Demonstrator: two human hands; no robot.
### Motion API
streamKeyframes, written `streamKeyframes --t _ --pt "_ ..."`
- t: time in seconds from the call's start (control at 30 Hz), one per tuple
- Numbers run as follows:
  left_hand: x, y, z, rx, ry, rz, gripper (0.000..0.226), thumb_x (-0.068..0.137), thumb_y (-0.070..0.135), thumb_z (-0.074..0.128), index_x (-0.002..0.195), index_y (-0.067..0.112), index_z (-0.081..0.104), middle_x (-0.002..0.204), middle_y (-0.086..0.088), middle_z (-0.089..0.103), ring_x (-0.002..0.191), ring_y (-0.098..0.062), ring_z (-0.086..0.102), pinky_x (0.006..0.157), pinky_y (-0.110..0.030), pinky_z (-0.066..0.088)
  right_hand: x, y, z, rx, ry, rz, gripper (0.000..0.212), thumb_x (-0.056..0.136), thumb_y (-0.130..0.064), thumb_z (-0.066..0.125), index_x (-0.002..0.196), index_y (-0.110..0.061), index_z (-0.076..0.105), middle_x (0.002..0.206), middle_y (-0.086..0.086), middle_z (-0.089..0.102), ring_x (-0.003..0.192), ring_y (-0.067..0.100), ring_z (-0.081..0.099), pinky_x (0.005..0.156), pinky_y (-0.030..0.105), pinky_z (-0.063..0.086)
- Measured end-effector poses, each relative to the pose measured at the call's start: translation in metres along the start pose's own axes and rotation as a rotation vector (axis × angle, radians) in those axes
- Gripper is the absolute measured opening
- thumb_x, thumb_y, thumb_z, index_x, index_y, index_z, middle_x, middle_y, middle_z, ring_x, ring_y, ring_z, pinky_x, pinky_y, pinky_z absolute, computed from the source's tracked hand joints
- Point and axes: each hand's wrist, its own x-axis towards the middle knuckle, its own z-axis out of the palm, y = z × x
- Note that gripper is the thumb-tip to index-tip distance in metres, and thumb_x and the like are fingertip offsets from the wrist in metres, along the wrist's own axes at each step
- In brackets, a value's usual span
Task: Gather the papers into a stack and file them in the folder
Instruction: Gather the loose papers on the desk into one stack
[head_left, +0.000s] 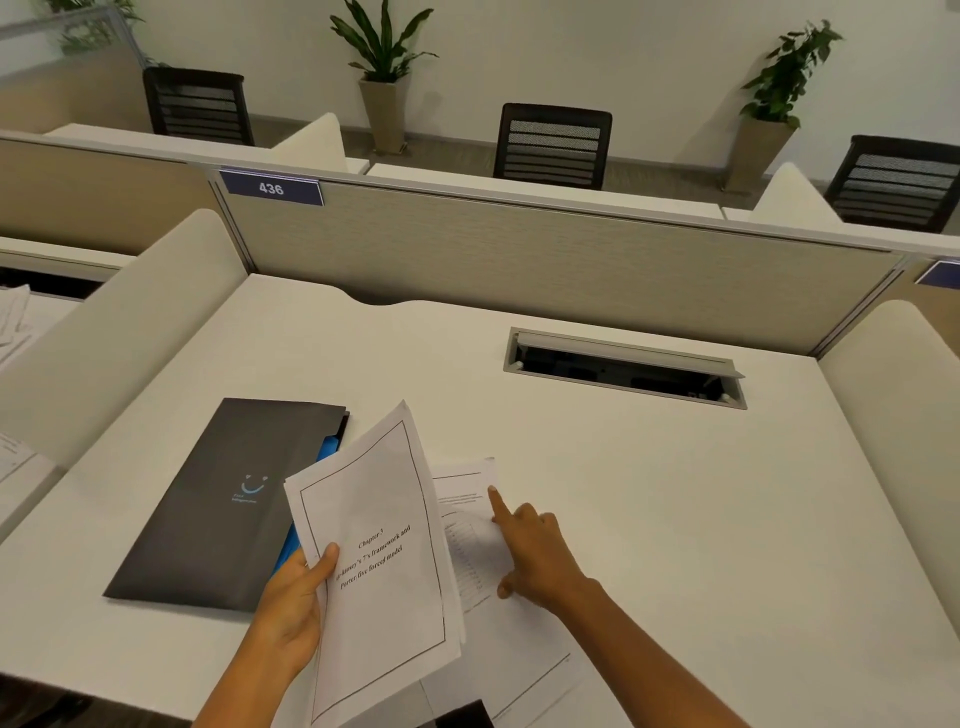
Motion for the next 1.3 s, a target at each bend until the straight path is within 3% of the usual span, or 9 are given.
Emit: streamKeyframes --t 0.17,0.27,0.37,0.47,0.6,0.73,0.9,1.1,1.3 --pt "-0.001 0.001 0.000 -0.013 -0.009 0.013 0.035 0.103 0.021 0.060 0.137 0.013 0.063 0.136 -0.023 0.069 0.134 -0.048 0.058 0.111 -0.070 0.044 -0.015 0.009 0.010 0.172 0.014 0.080 0.126 0.081 -0.036 0.089 0.167 -0.031 -0.002 0.154 0.005 0.054 0.135 0.033 0.056 0.115 0.045 0.043" --pt "-0.002 0.000 0.000 -0.011 -0.012 0.021 0.034 0.103 0.020 0.061 0.136 0.012 0.063 0.136 -0.023 0.069 0.134 -0.048 0.059 0.111 -0.070 0.044 -0.022 0.012 0.013 0.280 0.074 0.179 0.102 0.085 -0.031 0.084 0.164 -0.035 0.020 0.150 0.000 0.060 0.132 0.028 0.062 0.107 0.040 0.051" --pt "-0.003 -0.001 -0.002 -0.003 -0.018 0.030 0.034 0.103 0.020 0.061 0.136 0.013 0.062 0.135 -0.023 0.069 0.132 -0.049 0.060 0.110 -0.070 0.045 -0.027 0.018 0.012 0.378 0.163 0.195 0.045 0.092 -0.029 0.075 0.135 -0.026 0.062 0.125 -0.003 0.070 0.113 0.021 0.067 0.095 0.039 0.057" --pt "-0.003 -0.001 -0.003 0.004 -0.025 0.040 0.035 0.102 0.020 0.061 0.137 0.013 0.062 0.134 -0.023 0.070 0.131 -0.049 0.061 0.109 -0.070 0.046 -0.032 0.025 -0.001 0.541 0.334 0.173 0.014 0.095 -0.018 0.075 0.104 -0.008 0.076 0.103 0.005 0.075 0.093 0.025 0.069 0.083 0.043 0.057" --pt "-0.004 -0.002 -0.005 0.029 -0.040 0.047 0.033 0.102 0.020 0.062 0.134 0.016 0.064 0.130 -0.020 0.074 0.127 -0.047 0.064 0.107 -0.069 0.049 -0.043 0.027 -0.040 0.794 0.440 0.219 0.017 0.098 -0.020 0.074 0.103 -0.005 0.078 0.104 0.008 0.081 0.094 0.028 0.075 0.087 0.043 0.060" --pt "-0.005 -0.003 -0.003 0.064 -0.077 0.068 0.037 0.101 0.020 0.063 0.139 0.018 0.063 0.129 -0.017 0.075 0.123 -0.044 0.068 0.103 -0.067 0.053 -0.055 0.021 -0.074 1.027 0.402 0.168 0.017 0.103 -0.031 0.067 0.099 -0.021 0.080 0.095 0.004 0.082 0.077 0.019 0.075 0.068 0.033 0.058" --pt "-0.011 -0.005 0.007 0.095 -0.100 0.082 0.036 0.099 0.021 0.066 0.136 0.022 0.065 0.125 -0.013 0.078 0.119 -0.039 0.071 0.094 -0.057 0.062 -0.060 0.005 -0.088 1.157 0.297 0.098 0.019 0.104 -0.035 0.064 0.107 -0.027 0.081 0.104 0.001 0.084 0.090 0.024 0.081 0.077 0.033 0.067" --pt "-0.017 -0.007 0.017 0.138 -0.116 0.088 0.028 0.100 0.023 0.066 0.127 0.025 0.069 0.118 -0.008 0.081 0.109 -0.031 0.077 0.083 -0.047 0.066 -0.059 -0.011 -0.069 1.233 0.215 0.073 0.020 0.106 -0.025 0.062 0.109 -0.018 0.080 0.108 0.009 0.083 0.097 0.031 0.080 0.087 0.047 0.065" --pt "-0.019 -0.009 0.020 0.178 -0.111 0.057 0.027 0.100 0.024 0.066 0.127 0.023 0.069 0.113 -0.008 0.083 0.098 -0.028 0.081 0.077 -0.046 0.067 -0.055 -0.023 -0.050 1.199 0.137 0.042 0.031 0.105 -0.024 0.063 0.107 0.006 0.067 0.113 0.040 0.064 0.086 0.024 0.059 0.079 0.043 0.047"
